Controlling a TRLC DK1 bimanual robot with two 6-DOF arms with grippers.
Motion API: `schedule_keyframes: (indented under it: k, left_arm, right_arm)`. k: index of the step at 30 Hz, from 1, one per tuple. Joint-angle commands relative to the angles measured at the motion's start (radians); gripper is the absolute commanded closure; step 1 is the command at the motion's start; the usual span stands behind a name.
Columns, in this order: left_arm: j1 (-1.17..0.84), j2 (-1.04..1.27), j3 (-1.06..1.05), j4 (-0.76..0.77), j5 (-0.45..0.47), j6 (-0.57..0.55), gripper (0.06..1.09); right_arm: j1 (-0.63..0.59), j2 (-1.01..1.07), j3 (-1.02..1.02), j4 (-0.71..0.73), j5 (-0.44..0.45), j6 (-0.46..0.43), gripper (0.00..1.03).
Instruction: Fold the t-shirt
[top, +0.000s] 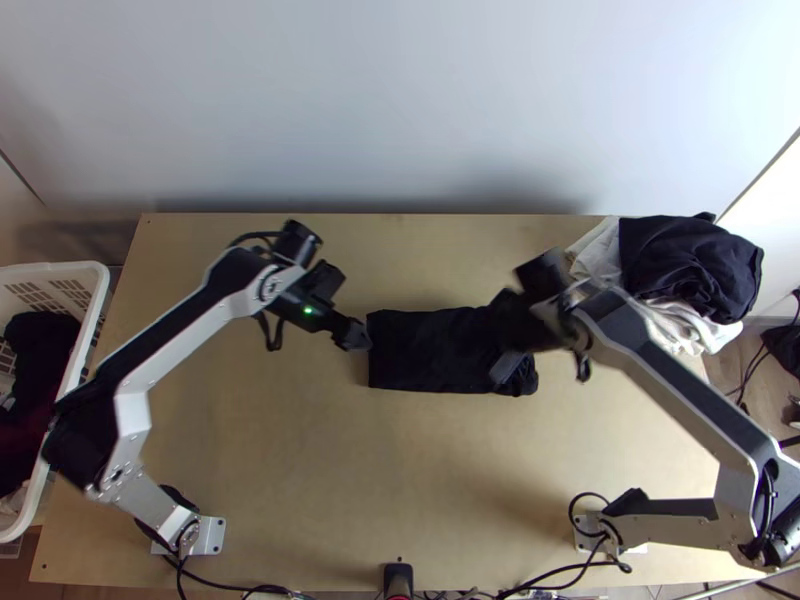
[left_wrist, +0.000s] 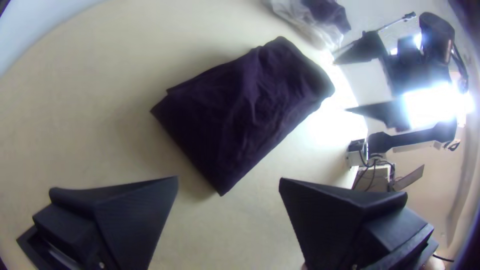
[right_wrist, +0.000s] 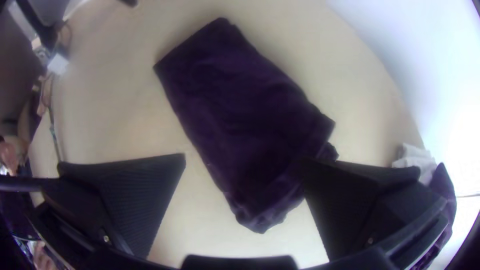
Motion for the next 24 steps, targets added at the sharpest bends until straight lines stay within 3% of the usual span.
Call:
schedule_keyframes:
  k: [1, 4, 7, 24]
  left_arm:
    - [0.088, -0.170, -0.062, -0.044, 0.001, -0.004, 0.11]
    - [0.130, -0.247, -0.111, -0.050, 0.001, -0.010, 0.11]
    - [0.167, -0.321, -0.164, -0.068, 0.001, -0.008, 0.11]
    - [0.272, -0.432, -0.265, -0.113, -0.001, 0.004, 0.11]
  right_arm:
    - [0.254, -0.016, -0.097, 0.059, 0.102, -0.068, 0.03]
    - [0.310, -0.013, -0.176, 0.169, 0.178, -0.150, 0.03]
    - [0.320, -0.008, -0.236, 0.304, 0.196, -0.205, 0.03]
    - [0.312, 0.140, -0.376, 0.606, 0.225, -0.245, 0.03]
